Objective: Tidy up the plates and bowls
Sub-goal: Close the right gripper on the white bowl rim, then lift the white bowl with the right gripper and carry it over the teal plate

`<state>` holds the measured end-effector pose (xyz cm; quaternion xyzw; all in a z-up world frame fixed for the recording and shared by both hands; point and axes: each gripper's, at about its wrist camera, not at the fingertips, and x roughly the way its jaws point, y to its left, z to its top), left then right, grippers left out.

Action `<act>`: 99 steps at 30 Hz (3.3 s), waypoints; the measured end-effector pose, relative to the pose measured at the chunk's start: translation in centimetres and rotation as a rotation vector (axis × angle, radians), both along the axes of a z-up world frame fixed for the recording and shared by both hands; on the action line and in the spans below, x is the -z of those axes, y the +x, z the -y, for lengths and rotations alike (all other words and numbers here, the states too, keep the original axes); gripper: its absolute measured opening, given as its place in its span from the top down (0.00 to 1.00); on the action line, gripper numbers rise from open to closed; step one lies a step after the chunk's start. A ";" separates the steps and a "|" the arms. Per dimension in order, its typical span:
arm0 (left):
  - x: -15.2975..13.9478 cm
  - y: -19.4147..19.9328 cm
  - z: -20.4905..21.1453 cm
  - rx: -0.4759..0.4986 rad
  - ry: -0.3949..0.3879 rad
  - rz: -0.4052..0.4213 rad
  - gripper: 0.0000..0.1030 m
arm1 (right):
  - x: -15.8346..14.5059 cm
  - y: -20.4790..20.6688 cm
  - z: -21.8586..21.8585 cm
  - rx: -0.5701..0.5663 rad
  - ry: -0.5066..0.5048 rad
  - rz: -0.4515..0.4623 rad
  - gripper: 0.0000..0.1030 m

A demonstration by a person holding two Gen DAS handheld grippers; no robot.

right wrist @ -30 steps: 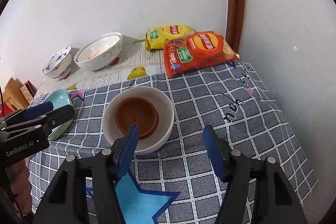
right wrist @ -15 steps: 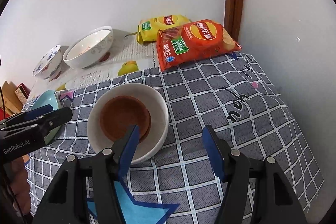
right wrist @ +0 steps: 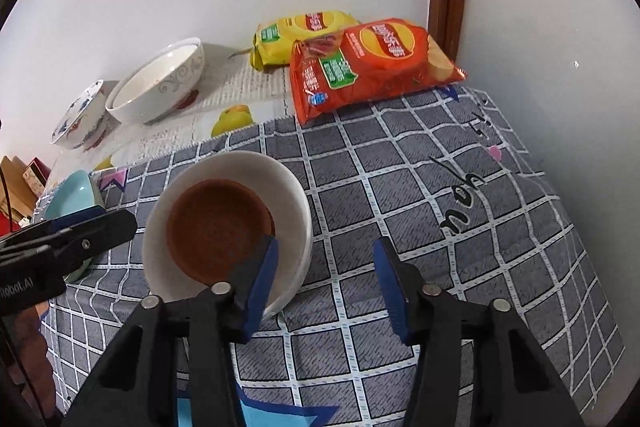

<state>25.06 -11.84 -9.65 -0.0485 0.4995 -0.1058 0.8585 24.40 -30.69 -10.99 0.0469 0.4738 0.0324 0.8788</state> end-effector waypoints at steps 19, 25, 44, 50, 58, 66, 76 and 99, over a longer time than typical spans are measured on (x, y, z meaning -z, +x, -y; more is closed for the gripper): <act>3.3 2.2 1.9 0.006 0.112 -0.110 0.61 | 2.3 3.0 -0.4 0.043 0.049 -0.138 0.75; 4.0 2.6 2.2 0.000 0.111 -0.123 0.61 | 3.2 3.4 -0.1 0.063 0.038 -0.166 0.68; 5.0 3.6 2.7 -0.006 0.147 -0.120 0.63 | 3.5 3.1 0.0 0.046 0.050 -0.084 0.67; 5.1 3.4 2.8 -0.005 0.130 -0.110 0.67 | 3.6 3.2 0.6 0.070 0.103 -0.070 0.68; 5.2 3.5 3.1 -0.004 0.066 -0.130 0.88 | 3.9 3.7 0.7 0.070 0.167 -0.127 0.86; 5.1 3.4 3.3 0.003 0.059 -0.121 0.89 | 3.8 3.4 0.3 0.092 0.184 -0.125 0.91; 3.8 2.5 2.7 0.021 0.045 -0.099 0.89 | 2.3 2.2 0.2 0.116 0.186 -0.099 0.90; -1.2 0.0 -0.6 0.076 0.052 -0.055 0.89 | -2.7 -1.6 -3.6 0.169 0.188 -0.035 0.90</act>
